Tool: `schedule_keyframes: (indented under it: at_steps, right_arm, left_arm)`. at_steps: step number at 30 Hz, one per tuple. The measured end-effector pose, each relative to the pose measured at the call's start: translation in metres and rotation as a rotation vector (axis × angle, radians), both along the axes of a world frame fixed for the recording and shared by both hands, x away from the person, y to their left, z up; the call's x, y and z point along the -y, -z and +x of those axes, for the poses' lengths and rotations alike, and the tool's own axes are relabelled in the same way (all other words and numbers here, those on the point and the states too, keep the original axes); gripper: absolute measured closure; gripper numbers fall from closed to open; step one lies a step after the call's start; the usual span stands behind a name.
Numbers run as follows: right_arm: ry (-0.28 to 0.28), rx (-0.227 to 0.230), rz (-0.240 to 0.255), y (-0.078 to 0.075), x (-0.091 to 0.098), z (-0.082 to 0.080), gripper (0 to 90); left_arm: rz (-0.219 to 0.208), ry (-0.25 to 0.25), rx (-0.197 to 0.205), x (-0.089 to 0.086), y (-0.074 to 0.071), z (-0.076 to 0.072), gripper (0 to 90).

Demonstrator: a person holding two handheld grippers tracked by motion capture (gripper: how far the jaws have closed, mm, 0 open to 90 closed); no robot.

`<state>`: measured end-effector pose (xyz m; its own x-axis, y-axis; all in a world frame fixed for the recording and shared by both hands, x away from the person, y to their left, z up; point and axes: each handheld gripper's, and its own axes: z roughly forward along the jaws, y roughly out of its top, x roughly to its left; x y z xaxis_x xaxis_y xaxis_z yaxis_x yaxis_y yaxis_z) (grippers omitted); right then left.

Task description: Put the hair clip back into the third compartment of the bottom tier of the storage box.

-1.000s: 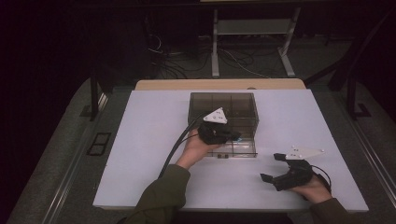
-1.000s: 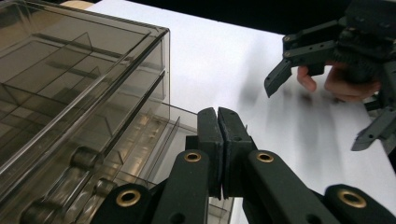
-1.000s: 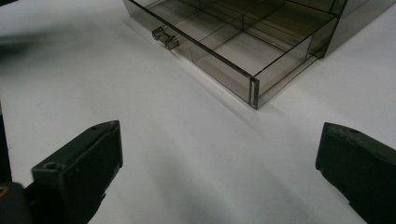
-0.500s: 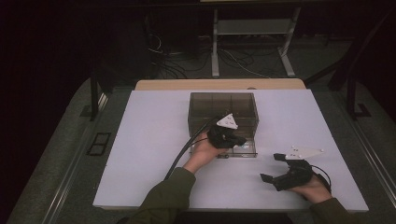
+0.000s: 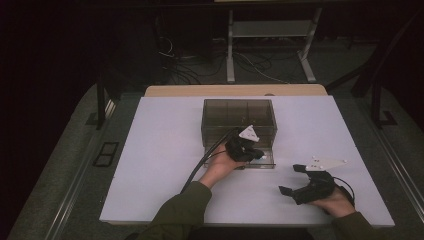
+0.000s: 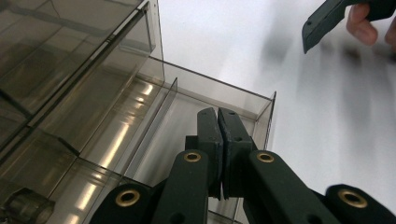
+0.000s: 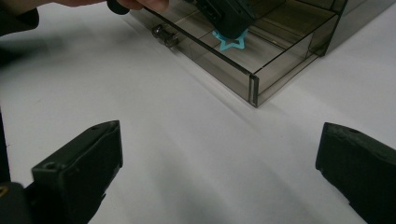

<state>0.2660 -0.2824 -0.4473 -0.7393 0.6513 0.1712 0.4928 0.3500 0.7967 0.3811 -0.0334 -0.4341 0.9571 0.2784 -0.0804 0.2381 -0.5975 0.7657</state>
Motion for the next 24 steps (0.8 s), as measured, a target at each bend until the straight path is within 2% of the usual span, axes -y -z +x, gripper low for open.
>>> schedule_keyframes:
  at_steps: [4, 12, 24]
  right_arm:
    - [-0.001, 0.0, 0.001, 0.0, -0.0001, 0.0002, 0.1]
    - [-0.001, -0.001, 0.0, 0.0001, -0.0001, 0.0002, 0.1]
    - [-0.002, -0.001, 0.0, 0.0001, -0.0001, 0.0001, 0.1]
  left_arm:
    - [0.013, 0.001, 0.002, 0.0005, 0.0005, 0.0002, 88.0]
    - [0.011, -0.007, 0.002, 0.0008, 0.0007, 0.0009, 84.9]
    - [-0.006, -0.018, -0.011, -0.0011, 0.0001, 0.0021, 76.3]
